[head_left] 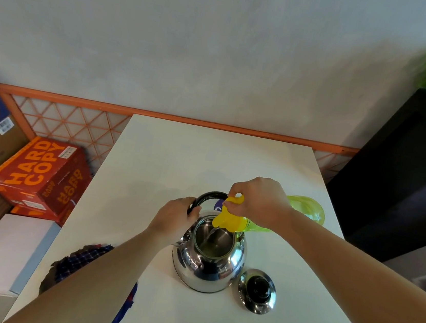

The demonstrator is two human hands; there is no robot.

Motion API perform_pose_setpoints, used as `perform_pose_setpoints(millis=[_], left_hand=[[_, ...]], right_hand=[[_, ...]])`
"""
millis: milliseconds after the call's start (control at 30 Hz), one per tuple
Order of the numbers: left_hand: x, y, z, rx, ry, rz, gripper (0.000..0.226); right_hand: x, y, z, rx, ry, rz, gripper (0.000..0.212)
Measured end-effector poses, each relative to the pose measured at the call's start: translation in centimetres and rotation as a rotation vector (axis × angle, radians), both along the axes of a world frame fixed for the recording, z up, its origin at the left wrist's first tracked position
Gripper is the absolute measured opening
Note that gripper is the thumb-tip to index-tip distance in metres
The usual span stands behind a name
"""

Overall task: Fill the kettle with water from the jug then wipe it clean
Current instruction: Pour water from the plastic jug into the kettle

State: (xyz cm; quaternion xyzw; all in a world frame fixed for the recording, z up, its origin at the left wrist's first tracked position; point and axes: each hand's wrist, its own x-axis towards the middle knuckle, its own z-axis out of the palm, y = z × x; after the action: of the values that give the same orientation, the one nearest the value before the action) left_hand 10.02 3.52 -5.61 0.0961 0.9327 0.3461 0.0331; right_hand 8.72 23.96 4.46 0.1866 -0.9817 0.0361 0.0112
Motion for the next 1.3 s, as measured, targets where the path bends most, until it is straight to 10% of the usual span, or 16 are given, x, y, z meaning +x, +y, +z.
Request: perform_pose_setpoints(millis=[1300], left_hand=[[-0.05,0.06,-0.2,-0.015,0.009,0.004,0.028]], right_hand=[[-0.13,-0.13,0.09,0.028,-0.02,0.014,0.036]])
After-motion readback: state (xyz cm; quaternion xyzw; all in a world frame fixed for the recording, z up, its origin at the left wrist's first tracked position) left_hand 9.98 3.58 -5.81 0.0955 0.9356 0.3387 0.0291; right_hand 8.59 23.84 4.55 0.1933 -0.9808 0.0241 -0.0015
